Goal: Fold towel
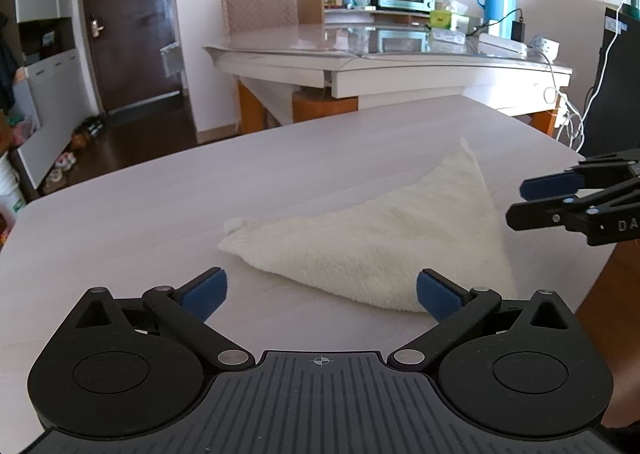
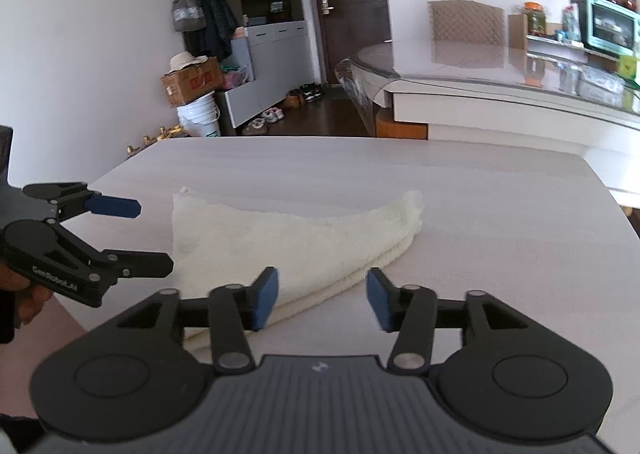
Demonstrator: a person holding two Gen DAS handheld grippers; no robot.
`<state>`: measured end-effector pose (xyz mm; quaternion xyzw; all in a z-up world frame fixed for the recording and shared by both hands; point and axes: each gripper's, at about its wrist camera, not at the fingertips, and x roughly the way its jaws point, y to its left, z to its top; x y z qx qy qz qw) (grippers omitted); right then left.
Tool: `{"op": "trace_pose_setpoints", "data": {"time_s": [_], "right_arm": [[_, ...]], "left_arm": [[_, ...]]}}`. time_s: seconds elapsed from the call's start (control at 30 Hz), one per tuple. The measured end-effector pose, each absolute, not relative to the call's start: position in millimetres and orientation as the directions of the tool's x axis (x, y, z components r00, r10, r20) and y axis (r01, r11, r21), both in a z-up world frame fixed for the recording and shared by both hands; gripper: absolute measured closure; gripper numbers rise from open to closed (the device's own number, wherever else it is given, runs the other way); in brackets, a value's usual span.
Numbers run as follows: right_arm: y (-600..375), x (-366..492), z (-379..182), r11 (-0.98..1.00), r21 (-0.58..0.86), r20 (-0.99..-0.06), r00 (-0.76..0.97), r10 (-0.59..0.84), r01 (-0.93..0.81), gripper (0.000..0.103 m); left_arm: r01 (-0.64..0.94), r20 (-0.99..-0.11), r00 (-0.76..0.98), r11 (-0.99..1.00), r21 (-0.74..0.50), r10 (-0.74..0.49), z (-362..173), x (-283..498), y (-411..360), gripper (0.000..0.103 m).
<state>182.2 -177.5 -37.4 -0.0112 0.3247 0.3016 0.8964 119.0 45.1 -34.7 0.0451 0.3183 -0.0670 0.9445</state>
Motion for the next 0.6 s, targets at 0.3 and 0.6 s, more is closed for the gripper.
{"op": "trace_pose_setpoints", "data": {"time_s": [0.3, 0.6], "right_arm": [[-182, 138, -35, 0.869, 0.073, -0.632, 0.651, 0.42, -0.489, 0.027], [-181, 111, -30, 0.863, 0.078, -0.631, 0.645, 0.431, -0.5, 0.021]], "left_arm": [[0.137, -0.595, 0.799, 0.99, 0.034, -0.09, -32, 80, 47, 0.0], [0.109, -0.581, 0.811, 0.994, 0.03, -0.071, -27, 47, 37, 0.0]]}}
